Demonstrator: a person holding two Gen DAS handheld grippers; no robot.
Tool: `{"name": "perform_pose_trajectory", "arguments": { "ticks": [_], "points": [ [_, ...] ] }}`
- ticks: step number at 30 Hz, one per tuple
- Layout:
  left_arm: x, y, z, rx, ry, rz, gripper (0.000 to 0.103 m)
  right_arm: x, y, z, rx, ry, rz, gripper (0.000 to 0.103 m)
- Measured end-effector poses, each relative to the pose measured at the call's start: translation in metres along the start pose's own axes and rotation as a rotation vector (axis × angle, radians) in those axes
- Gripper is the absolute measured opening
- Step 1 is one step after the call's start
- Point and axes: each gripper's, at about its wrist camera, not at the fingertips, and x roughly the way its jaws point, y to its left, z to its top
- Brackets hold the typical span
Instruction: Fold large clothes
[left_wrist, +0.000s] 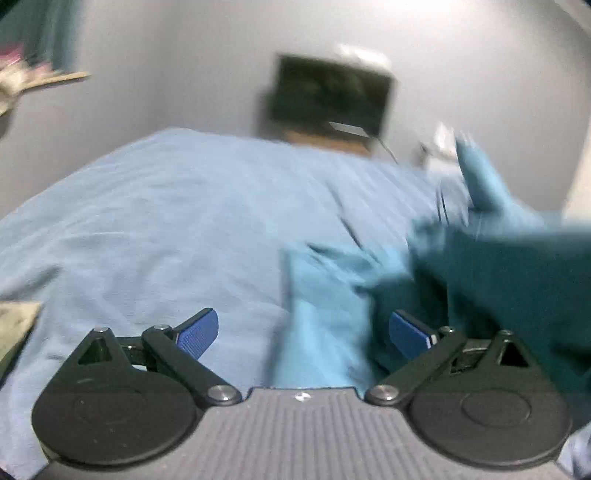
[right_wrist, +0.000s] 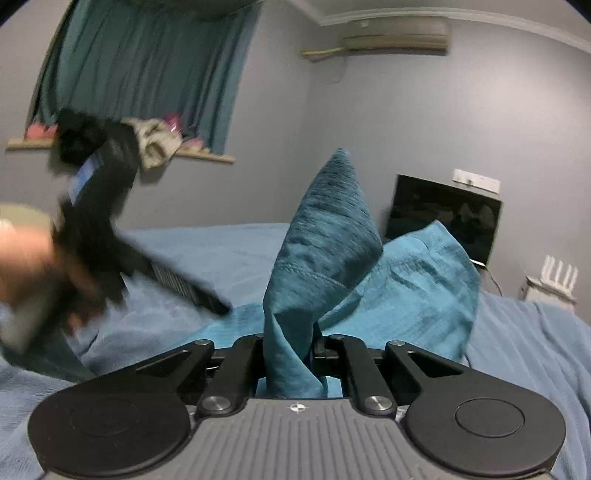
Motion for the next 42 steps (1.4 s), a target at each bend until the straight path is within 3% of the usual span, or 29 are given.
{"name": "perform_pose_trajectory", "arguments": {
  "ticks": [3,6,12,19,20,21,22,23,25,26,27,29,31,37,40,42],
  "points": [
    [-0.007,0.040,0.003,-0.204,-0.045,-0.037,0.099,0.024,0.026,0.002,-0.064,0.040,0.041,0.009],
    [-0.001,0.052,0.005,-0.290,-0.056,-0.147,0.096,0.050,0.053,-0.007,-0.120,0.096,0.084,0.009],
    [0.030,0.031,0.004,-0.210,0.004,-0.290,0.071,0.077,0.086,-0.036,-0.140,0.176,0.193,0.010],
    [0.047,0.009,-0.005,-0.095,0.118,-0.365,0.069,0.084,0.084,-0.041,-0.112,0.204,0.222,0.011],
    [0.051,0.006,-0.008,-0.075,0.143,-0.358,0.068,0.086,0.086,-0.039,-0.108,0.198,0.221,0.011],
    [0.051,0.005,-0.010,-0.052,0.163,-0.340,0.061,0.086,0.088,-0.039,-0.104,0.195,0.219,0.012],
    [0.049,0.007,-0.013,-0.031,0.179,-0.327,0.047,0.088,0.090,-0.038,-0.101,0.193,0.219,0.013],
    [0.047,0.010,-0.014,-0.020,0.191,-0.322,0.042,0.097,0.095,-0.034,-0.100,0.193,0.221,0.015],
    [0.051,0.014,-0.015,-0.015,0.213,-0.320,0.013,0.094,0.095,-0.036,-0.095,0.199,0.226,0.023],
    [0.055,0.017,-0.015,0.003,0.224,-0.301,0.008,0.096,0.094,-0.038,-0.099,0.197,0.226,0.026],
    [0.058,0.016,-0.017,0.023,0.238,-0.280,0.007,0.094,0.093,-0.039,-0.108,0.200,0.226,0.027],
    [0.064,0.020,-0.024,0.040,0.272,-0.267,0.007,0.087,0.083,-0.041,-0.109,0.198,0.265,0.049],
    [0.067,0.023,-0.027,0.061,0.300,-0.260,0.007,0.068,0.069,-0.042,-0.103,0.193,0.291,0.058],
    [0.081,0.016,-0.032,0.126,0.343,-0.215,0.007,0.014,0.009,-0.037,0.051,0.174,0.366,0.061],
    [0.080,0.012,-0.030,0.143,0.351,-0.204,0.007,-0.001,-0.034,-0.032,0.206,0.136,0.308,0.061],
    [0.077,0.014,-0.027,0.117,0.336,-0.214,0.007,-0.004,-0.068,-0.030,0.304,0.140,0.199,0.059]
  ]
}}
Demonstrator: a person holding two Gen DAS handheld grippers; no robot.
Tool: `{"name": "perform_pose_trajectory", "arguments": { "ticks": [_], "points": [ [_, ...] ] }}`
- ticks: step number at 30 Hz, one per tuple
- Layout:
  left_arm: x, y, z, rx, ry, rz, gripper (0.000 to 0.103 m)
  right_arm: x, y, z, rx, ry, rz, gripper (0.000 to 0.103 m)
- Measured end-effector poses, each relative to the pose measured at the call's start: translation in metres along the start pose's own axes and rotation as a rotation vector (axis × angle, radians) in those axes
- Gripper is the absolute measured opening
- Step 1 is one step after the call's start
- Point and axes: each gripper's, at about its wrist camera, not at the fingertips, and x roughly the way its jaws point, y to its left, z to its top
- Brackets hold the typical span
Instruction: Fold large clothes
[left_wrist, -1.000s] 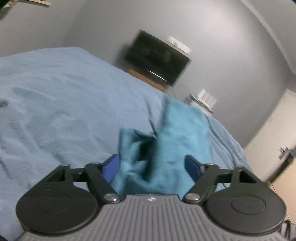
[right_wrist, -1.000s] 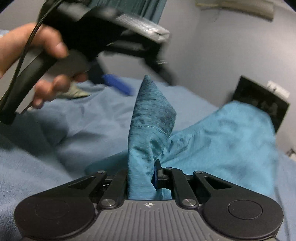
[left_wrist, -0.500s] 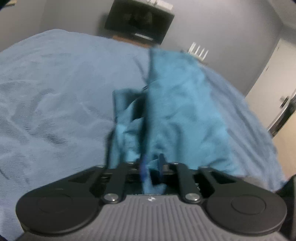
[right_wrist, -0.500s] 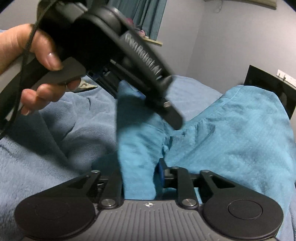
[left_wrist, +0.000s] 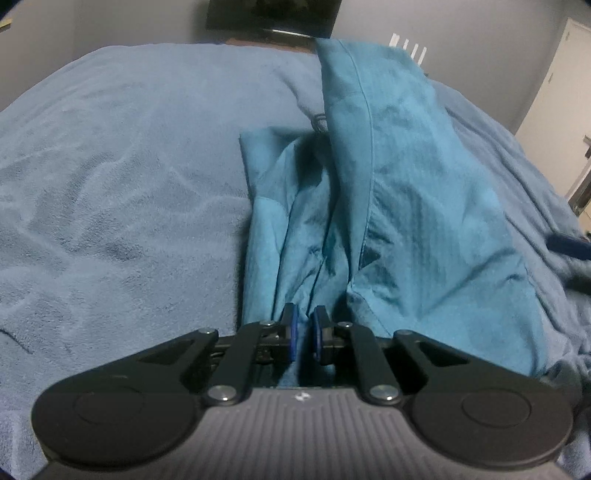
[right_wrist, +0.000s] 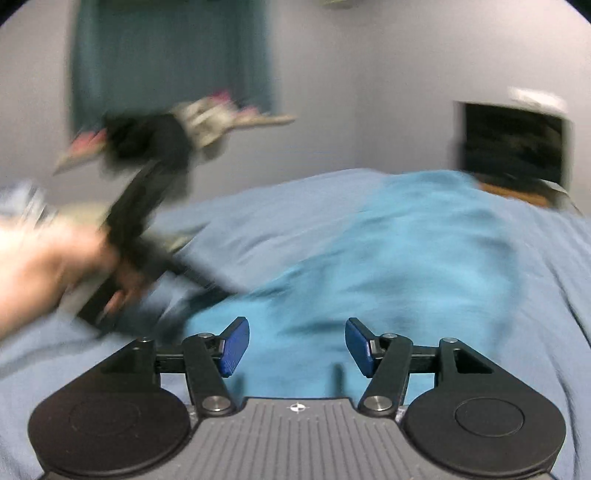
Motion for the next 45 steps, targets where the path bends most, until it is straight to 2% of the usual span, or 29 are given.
{"name": "perform_pose_trajectory", "arguments": {
  "ticks": [1,3,5,7,8,11,13,15,18,20,21,22,24,27,29,34,36,38,41,43,45],
  "points": [
    [-0.006,-0.001,0.001,-0.030,-0.019,-0.024,0.007,0.001,-0.013,0.001,0.035,0.003,-0.067,0.057],
    [-0.019,0.009,0.001,-0.131,-0.092,-0.119,0.011,0.008,-0.041,-0.002,0.121,0.036,-0.199,0.051],
    [-0.024,0.015,0.003,-0.219,-0.160,-0.223,0.028,0.012,-0.063,-0.009,0.209,0.063,-0.228,0.041],
    [-0.021,0.019,0.003,-0.281,-0.184,-0.290,0.060,0.017,-0.079,-0.021,0.303,0.085,-0.208,0.040],
    [-0.017,0.019,0.004,-0.298,-0.176,-0.299,0.065,0.019,-0.084,-0.025,0.342,0.099,-0.189,0.039],
    [0.002,0.020,0.004,-0.308,-0.107,-0.325,0.067,0.024,-0.091,-0.035,0.392,0.091,-0.157,0.039],
    [0.012,0.021,0.001,-0.302,-0.067,-0.313,0.067,0.025,-0.092,-0.034,0.389,0.088,-0.151,0.039],
    [0.020,0.023,-0.002,-0.291,-0.045,-0.314,0.067,0.036,-0.090,-0.038,0.386,0.086,-0.145,0.039],
    [0.028,0.027,-0.004,-0.310,-0.054,-0.327,0.067,0.037,-0.092,-0.037,0.380,0.079,-0.138,0.039],
    [0.022,0.026,-0.005,-0.295,-0.068,-0.336,0.047,0.039,-0.093,-0.037,0.389,0.071,-0.135,0.039],
    [0.017,0.023,-0.004,-0.275,-0.076,-0.334,0.027,0.042,-0.094,-0.036,0.398,0.068,-0.131,0.039],
    [0.012,0.022,-0.003,-0.266,-0.089,-0.333,0.019,0.045,-0.092,-0.036,0.401,0.066,-0.127,0.038],
    [0.000,0.023,-0.003,-0.262,-0.125,-0.333,0.011,0.054,-0.086,-0.032,0.380,0.055,-0.120,0.036],
    [-0.025,0.037,-0.005,-0.314,-0.196,-0.315,0.007,0.072,-0.068,-0.022,0.308,0.057,-0.110,0.036],
    [-0.036,0.043,-0.008,-0.315,-0.214,-0.303,0.007,0.087,-0.055,-0.016,0.245,0.063,-0.123,0.037],
    [-0.027,0.032,-0.009,-0.219,-0.129,-0.138,0.007,0.115,-0.033,-0.006,0.130,0.054,-0.106,0.039],
    [-0.024,0.031,-0.009,-0.205,-0.104,-0.125,0.007,0.114,-0.028,0.001,0.099,0.045,-0.084,0.040],
    [-0.022,0.027,-0.008,-0.189,-0.094,-0.124,0.007,0.104,-0.031,0.011,0.106,-0.018,-0.077,0.038],
    [-0.018,0.021,-0.003,-0.160,-0.076,-0.108,0.007,0.105,-0.042,0.034,0.068,-0.086,-0.205,0.038],
    [-0.020,0.021,-0.002,-0.144,-0.068,-0.102,0.007,0.119,-0.055,0.049,0.106,-0.060,-0.297,0.041],
    [-0.023,0.022,0.001,-0.137,-0.063,-0.101,0.007,0.143,-0.072,0.063,0.174,-0.010,-0.321,0.040]
  ]
}}
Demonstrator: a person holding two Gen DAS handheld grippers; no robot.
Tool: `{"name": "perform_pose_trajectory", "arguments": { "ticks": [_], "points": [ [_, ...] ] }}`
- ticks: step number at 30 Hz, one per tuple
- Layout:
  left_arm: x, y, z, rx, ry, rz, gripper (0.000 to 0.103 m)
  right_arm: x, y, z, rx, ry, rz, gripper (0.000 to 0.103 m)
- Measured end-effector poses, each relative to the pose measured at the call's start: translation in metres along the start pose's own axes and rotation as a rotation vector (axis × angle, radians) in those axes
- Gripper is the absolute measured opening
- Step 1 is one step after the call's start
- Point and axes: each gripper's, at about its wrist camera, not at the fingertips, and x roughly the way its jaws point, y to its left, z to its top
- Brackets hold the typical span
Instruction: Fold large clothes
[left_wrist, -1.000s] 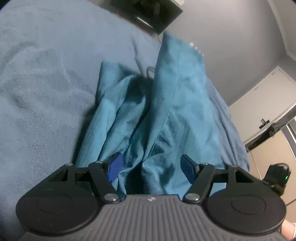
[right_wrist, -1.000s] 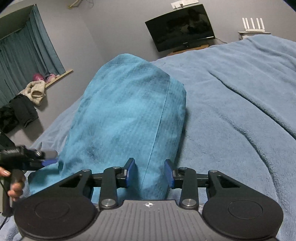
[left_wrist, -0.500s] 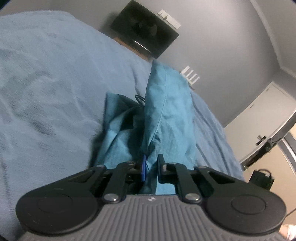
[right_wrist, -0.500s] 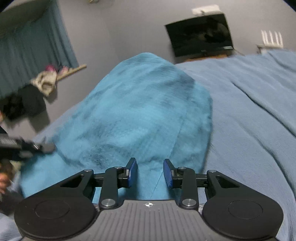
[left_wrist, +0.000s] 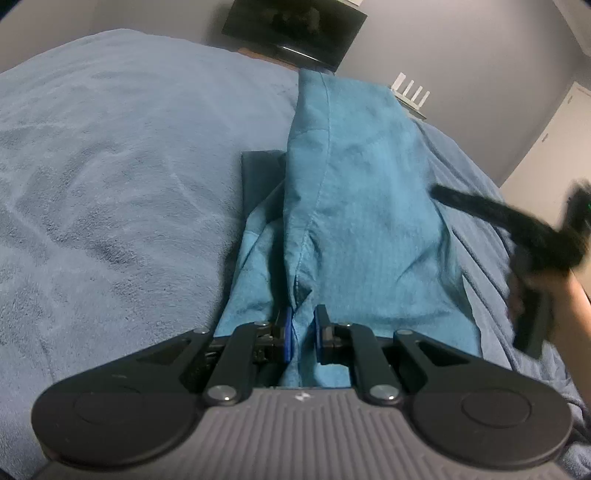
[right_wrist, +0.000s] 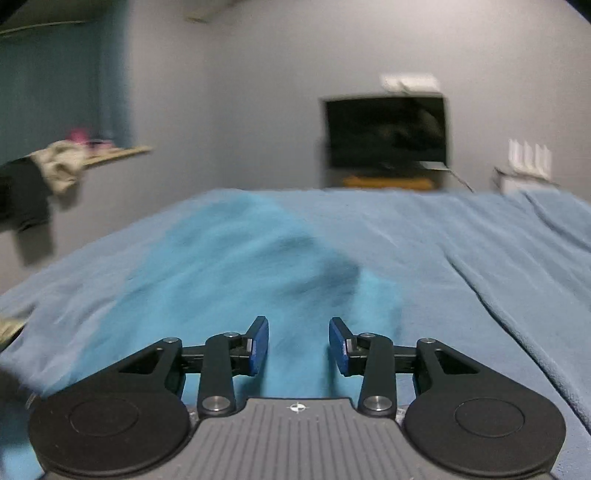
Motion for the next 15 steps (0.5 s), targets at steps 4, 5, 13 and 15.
{"name": "perform_pose_trajectory", "arguments": {
  "ticks": [4,5,13,15],
  "points": [
    [0.003,-0.001,-0.001,0.009,0.003,0.005,0.007,0.039,0.023,0.016,-0.038,-0.001,-0.042,0.040],
    [0.007,-0.002,-0.001,0.012,0.005,0.008,0.007,0.048,0.032,0.020,-0.053,-0.002,-0.043,0.040],
    [0.017,-0.001,0.002,0.022,0.027,0.015,0.007,0.125,0.116,0.030,-0.229,0.122,-0.015,0.028],
    [0.019,0.002,0.002,0.007,0.028,-0.008,0.007,0.134,0.126,0.035,-0.232,0.137,-0.006,0.027]
  ]
}}
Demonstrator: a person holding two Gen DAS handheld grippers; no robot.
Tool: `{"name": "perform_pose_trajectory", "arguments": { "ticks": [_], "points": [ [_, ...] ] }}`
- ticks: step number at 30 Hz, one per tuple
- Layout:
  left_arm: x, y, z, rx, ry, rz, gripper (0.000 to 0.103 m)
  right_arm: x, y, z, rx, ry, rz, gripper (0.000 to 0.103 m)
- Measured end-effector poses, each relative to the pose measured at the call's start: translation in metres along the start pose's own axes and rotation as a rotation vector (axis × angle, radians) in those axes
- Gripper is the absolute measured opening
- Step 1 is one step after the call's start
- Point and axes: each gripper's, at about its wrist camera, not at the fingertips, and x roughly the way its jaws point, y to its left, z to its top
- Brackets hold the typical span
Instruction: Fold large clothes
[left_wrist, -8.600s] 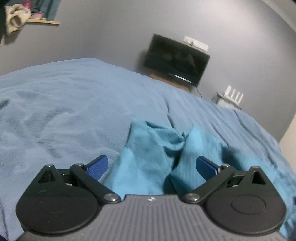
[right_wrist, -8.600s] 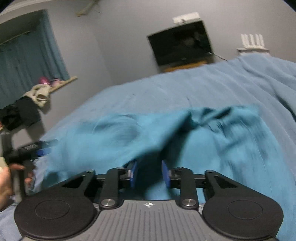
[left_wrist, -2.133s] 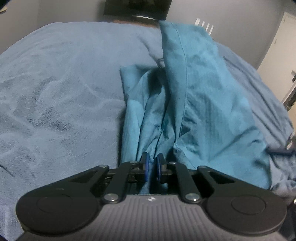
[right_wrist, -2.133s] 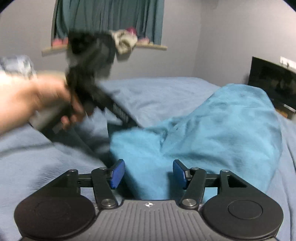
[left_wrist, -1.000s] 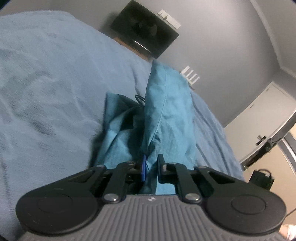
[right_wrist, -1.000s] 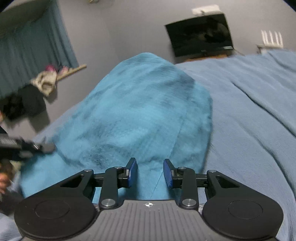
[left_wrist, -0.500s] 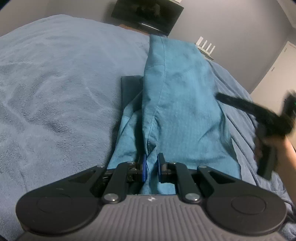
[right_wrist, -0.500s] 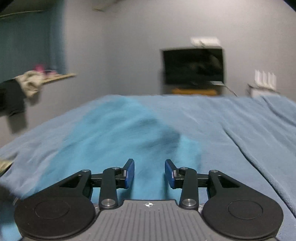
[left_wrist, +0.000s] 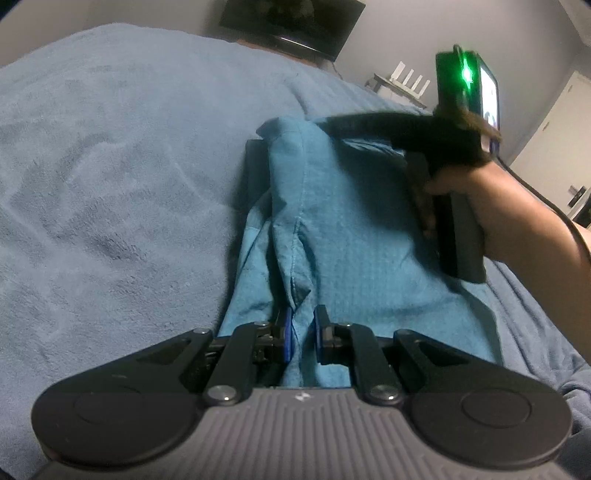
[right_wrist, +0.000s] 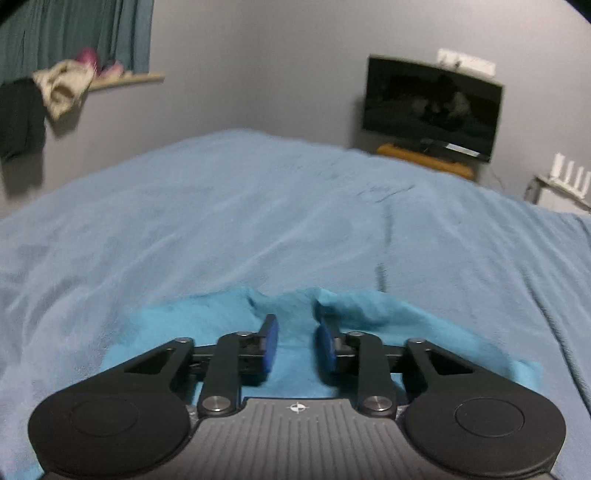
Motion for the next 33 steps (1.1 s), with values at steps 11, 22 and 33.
{"name": "perform_pose_trajectory", "arguments": {
  "ticks": [11,22,33],
  "points": [
    [0.009,-0.002,0.003,0.016,0.013,0.006,0.010,-0.090,-0.056,-0.033,0.037,-0.259,-0.062,0.053],
    [0.016,-0.003,-0.001,0.010,0.019,0.028,0.014,-0.060,-0.150,-0.055,0.344,-0.122,-0.133,0.057],
    [0.014,-0.010,-0.001,0.020,0.018,0.047,0.015,-0.168,-0.197,-0.160,0.551,-0.145,0.074,0.081]
  ]
}}
